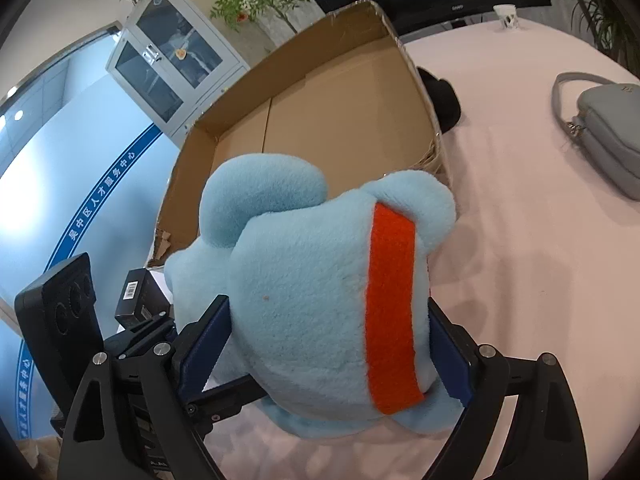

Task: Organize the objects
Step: 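Hold the light-blue plush toy with both grippers above the cardboard box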

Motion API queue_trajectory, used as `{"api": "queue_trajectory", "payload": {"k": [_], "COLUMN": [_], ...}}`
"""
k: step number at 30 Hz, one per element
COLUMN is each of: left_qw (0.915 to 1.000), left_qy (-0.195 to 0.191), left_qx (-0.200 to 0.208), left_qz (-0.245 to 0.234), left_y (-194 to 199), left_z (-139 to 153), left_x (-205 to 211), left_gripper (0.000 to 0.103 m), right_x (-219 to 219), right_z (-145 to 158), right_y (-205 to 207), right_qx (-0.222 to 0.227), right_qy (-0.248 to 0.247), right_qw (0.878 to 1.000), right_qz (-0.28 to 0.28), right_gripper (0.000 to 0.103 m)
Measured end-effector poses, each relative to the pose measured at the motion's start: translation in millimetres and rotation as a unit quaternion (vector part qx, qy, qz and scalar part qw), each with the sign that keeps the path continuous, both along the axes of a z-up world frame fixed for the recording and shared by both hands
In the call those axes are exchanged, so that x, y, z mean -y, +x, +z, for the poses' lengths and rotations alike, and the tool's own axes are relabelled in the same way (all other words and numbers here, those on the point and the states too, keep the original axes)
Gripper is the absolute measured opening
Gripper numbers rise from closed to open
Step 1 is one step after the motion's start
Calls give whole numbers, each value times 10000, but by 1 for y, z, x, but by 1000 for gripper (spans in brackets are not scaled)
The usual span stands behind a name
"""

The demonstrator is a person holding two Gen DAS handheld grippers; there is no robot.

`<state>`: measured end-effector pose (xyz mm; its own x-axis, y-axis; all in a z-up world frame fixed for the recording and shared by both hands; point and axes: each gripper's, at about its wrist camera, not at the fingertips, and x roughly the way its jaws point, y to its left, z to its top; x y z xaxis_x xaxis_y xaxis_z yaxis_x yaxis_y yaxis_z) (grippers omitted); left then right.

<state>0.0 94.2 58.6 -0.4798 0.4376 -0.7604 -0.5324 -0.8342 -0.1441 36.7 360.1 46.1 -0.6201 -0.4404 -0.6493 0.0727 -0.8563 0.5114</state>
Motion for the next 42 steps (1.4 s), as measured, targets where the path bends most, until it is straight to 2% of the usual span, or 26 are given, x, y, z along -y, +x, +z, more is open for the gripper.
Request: {"api": "queue_trajectory", "payload": {"k": [5, 13, 28, 32, 37, 42], "left_qw": [10000, 9996, 9992, 9993, 9982, 9980], "left_qy": [-38, -268, -379, -336, -427, -279], "left_qx": [70, -46, -143, -147, -400, -547], "left_qz": [22, 18, 47, 96, 159, 166], "left_y": [-4, -3, -2, -3, 0, -1], "left_z": [-7, -13, -16, -20, -31, -35], "left_x": [-2, -10, -14, -14, -20, -15], "left_gripper": [80, 80, 81, 86, 96, 101], "right_x": [-3, -1, 1, 2, 2, 3], "right_z": [-2, -6, -12, -14, -20, -26], "right_y": [3, 1, 0, 2, 3, 3], "right_qx": [-16, -86, -186, -326, -454, -447], "right_qy": [52, 149, 12, -25, -187, -322], "right_qw": [10000, 9998, 9998, 9994, 9986, 9981], "right_qz": [-70, -51, -106, -145, -196, -259], "right_gripper": [92, 92, 92, 93, 98, 100]}}
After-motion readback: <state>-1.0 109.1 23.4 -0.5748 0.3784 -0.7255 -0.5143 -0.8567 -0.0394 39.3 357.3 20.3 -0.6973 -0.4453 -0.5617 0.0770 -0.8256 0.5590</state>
